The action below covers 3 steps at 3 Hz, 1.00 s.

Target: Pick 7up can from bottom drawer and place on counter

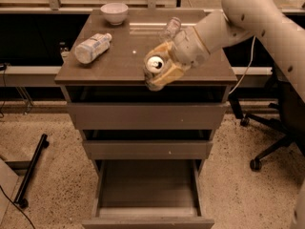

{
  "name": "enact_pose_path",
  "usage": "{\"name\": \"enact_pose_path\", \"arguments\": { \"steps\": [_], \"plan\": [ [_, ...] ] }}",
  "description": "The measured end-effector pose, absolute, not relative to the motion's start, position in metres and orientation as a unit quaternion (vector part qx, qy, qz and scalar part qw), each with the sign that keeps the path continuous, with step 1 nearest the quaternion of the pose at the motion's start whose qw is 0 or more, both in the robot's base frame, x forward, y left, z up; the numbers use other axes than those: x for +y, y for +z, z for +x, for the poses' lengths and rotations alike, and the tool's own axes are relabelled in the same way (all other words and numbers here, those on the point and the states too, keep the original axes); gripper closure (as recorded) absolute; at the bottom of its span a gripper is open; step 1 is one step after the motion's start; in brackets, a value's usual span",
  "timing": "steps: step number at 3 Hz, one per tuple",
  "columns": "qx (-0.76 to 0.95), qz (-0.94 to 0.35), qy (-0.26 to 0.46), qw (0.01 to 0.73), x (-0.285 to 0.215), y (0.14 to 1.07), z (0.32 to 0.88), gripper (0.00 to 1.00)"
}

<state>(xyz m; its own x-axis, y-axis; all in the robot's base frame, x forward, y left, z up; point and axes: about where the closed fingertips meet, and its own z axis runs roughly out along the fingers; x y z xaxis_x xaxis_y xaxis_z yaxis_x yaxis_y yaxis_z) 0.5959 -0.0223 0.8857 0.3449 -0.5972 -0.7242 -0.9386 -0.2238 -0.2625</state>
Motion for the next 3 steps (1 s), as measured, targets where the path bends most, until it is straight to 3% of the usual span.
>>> {"name": "enact_pose_path", "arguments": {
  "steps": [3],
  "plan": [
    [0.521,-0.732,0.216,0.383,-0.018,0.919,0.619,1.0]
  ]
}}
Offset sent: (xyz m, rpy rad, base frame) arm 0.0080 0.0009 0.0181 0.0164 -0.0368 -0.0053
